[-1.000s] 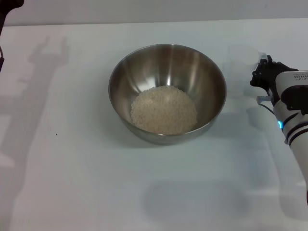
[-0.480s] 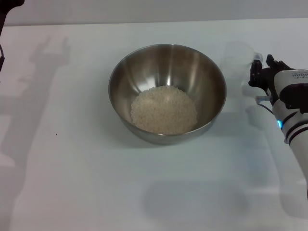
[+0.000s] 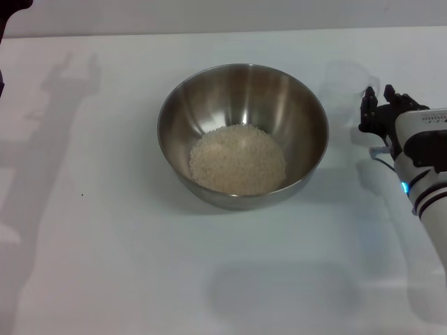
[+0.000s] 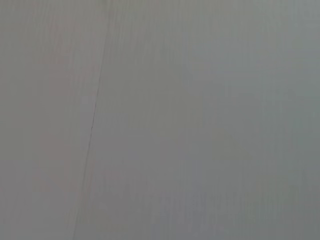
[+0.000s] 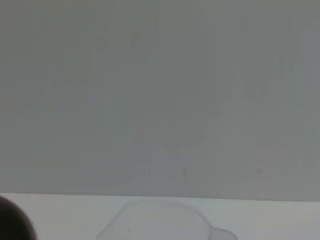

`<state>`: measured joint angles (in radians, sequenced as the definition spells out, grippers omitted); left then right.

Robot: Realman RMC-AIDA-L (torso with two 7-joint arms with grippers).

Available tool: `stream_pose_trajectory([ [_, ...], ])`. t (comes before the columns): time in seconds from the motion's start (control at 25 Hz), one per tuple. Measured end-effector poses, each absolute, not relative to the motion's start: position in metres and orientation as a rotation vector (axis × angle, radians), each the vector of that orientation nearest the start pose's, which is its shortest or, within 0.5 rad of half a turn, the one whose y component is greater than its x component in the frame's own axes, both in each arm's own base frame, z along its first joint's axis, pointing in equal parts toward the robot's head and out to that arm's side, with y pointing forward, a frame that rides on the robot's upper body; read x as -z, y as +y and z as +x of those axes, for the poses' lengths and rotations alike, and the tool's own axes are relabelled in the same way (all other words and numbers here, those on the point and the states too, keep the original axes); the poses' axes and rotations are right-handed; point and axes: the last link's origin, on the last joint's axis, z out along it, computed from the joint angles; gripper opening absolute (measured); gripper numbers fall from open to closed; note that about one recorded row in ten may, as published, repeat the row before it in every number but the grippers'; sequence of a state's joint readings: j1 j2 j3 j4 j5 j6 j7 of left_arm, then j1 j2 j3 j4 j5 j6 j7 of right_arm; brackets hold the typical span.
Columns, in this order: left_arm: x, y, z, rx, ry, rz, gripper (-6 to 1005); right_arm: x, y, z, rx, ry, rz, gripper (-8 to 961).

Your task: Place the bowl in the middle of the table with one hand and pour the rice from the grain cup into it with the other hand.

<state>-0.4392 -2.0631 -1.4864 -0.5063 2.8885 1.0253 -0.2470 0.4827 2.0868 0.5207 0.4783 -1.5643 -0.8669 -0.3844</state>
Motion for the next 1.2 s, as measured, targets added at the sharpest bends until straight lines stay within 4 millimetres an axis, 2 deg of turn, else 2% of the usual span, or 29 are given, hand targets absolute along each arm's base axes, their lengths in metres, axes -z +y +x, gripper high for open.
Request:
stream_pose_trajectory([
  [0.36,-0.038,0.388,-0.261,0.954,-0.421,-1.497,455,0.080,0.325,0.298,-0.470,0.710,-1.604,282],
  [0.68,-0.038,0.383,-0.269,0.937,-0.433,-1.493,455,0.082,0.296,0.295,-0.526,0.649,-1.593,282],
  [0.84,-0.038,0.378,-0.275,0.923,-0.444,-1.490,455,0.069,0.278,0.287,-0.615,0.551,-1.513,282],
  [0.92,-0.036,0.372,-0.282,0.906,-0.460,-1.490,455,0.053,0.273,0.283,-0.669,0.482,-1.423,282],
  [1.08,-0.032,0.369,-0.286,0.890,-0.473,-1.499,455,0.038,0.275,0.282,-0.693,0.412,-1.365,282],
  [1.2,-0.027,0.366,-0.293,0.865,-0.492,-1.521,455,0.027,0.283,0.282,-0.720,0.363,-1.344,282],
])
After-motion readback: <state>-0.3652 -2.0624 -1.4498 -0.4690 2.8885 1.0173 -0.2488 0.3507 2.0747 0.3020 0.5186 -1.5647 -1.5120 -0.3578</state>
